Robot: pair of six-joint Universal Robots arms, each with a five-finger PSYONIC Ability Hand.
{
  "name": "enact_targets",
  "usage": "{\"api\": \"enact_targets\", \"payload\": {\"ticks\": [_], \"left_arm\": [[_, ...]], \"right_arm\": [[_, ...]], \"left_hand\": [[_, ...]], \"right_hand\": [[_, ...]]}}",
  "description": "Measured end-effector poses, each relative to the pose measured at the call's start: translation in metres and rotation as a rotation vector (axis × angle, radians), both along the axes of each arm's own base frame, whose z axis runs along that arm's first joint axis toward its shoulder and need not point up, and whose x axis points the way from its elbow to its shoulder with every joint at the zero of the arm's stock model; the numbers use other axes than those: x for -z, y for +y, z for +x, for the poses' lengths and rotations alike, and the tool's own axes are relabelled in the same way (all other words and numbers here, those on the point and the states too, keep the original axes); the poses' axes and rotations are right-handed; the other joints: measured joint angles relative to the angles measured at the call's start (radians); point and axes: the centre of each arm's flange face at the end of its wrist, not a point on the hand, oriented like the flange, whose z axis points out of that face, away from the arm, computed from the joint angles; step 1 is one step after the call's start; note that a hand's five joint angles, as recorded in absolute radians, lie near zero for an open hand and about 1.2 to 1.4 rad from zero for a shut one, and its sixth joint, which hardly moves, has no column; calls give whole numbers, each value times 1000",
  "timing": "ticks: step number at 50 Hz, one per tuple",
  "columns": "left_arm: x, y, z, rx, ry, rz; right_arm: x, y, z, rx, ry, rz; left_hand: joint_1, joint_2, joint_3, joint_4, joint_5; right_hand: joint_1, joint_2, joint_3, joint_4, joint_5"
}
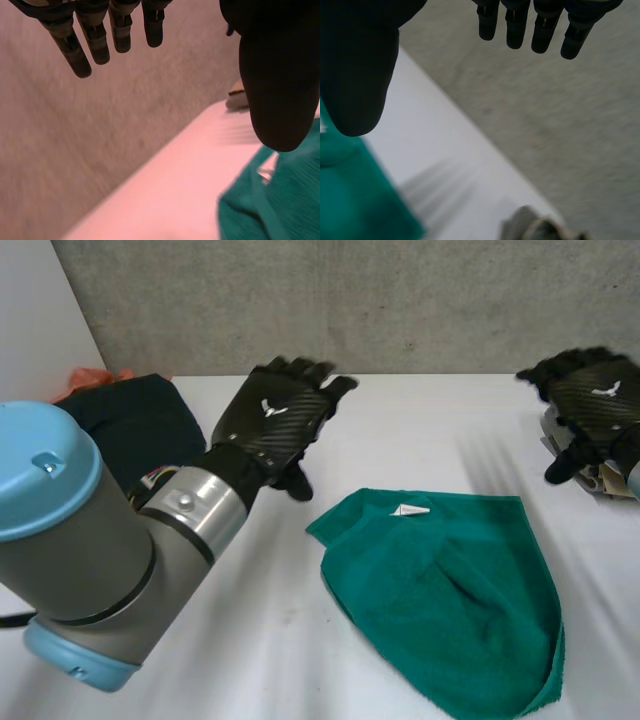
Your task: Fold the laundry.
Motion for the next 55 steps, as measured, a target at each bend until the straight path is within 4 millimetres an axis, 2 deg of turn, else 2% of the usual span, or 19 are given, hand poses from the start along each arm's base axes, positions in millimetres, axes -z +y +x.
{"api": "enact_targets", "payload": {"ticks": [2, 5, 7, 11, 20, 26, 30, 31, 32, 34, 35, 37, 38, 42, 44, 48, 50, 52, 55], "left_arm": [[4, 1, 5, -24, 5, 60], [22, 3, 11, -73, -7, 201], [29, 3, 11, -80, -16, 229], [59, 5, 2, -75, -68, 320], [94, 28, -25, 19, -132, 365], [100, 38, -53, 97, -110, 303], [104, 37, -68, 123, -107, 271], [107, 35, -72, 128, -112, 262], [108, 35, -74, 130, -116, 257], [113, 32, -79, 133, -132, 243], [115, 31, -80, 134, -139, 239], [120, 27, -82, 127, -167, 220], [121, 26, -82, 123, -174, 215], [116, 20, -79, 72, -195, 180], [105, 17, -74, 30, -189, 156], [75, 10, -62, -53, -160, 103], [53, 2, -51, -108, -136, 61], [43, -1, -47, -130, -126, 42], [20, -9, -36, -175, -107, -8]], "right_arm": [[5, -1, 2, -23, 2, 66], [23, -4, 9, -72, 10, 241], [28, -4, 12, -85, 14, 276], [52, -4, 30, -150, 42, 383], [92, -15, 45, -183, 109, 381], [102, -27, 37, -104, 173, 320], [102, -24, 32, -78, 192, 317], [101, -21, 31, -74, 195, 315], [100, -19, 31, -73, 196, 314], [96, -15, 29, -71, 196, 310], [95, -14, 29, -71, 196, 308], [91, -9, 27, -71, 193, 301], [90, -9, 27, -70, 192, 299], [86, -9, 23, -69, 183, 294], [85, -10, 22, -70, 180, 293], [83, -11, 21, -67, 177, 291], [79, -11, 20, -62, 172, 284], [74, -9, 20, -60, 168, 276], [57, 0, 20, -55, 152, 253]], "left_hand": [[0, 0, 0, 0, 0], [0, 0, 0, 0, 0], [0, 0, 0, 0, 0], [4, 1, 0, 1, 0], [4, 20, 2, 8, 4], [129, 103, 93, 106, 88], [129, 103, 93, 106, 88], [344, 312, 304, 308, 289], [401, 355, 346, 357, 337], [666, 601, 590, 601, 575], [666, 601, 590, 601, 575], [936, 937, 926, 939, 897], [936, 968, 958, 968, 911], [936, 987, 979, 993, 912], [936, 987, 979, 993, 912], [936, 988, 979, 993, 912], [936, 989, 979, 993, 912], [936, 989, 979, 993, 912], [936, 989, 979, 993, 912]], "right_hand": [[0, 0, 0, 0, 0], [0, 0, 0, 0, 0], [0, 0, 0, 0, 0], [0, 0, 0, 0, 0], [0, 0, 0, 0, 0], [0, 0, 0, 0, 0], [0, 0, 0, 0, 0], [0, 0, 0, 0, 0], [0, 0, 0, 0, 0], [0, 0, 0, 0, 0], [0, 0, 0, 0, 0], [0, 0, 0, 0, 0], [0, 0, 0, 0, 0], [0, 0, 0, 0, 0], [0, 0, 0, 0, 0], [0, 0, 0, 0, 0], [0, 0, 0, 0, 0], [0, 0, 0, 0, 0], [0, 0, 0, 0, 0]]}}
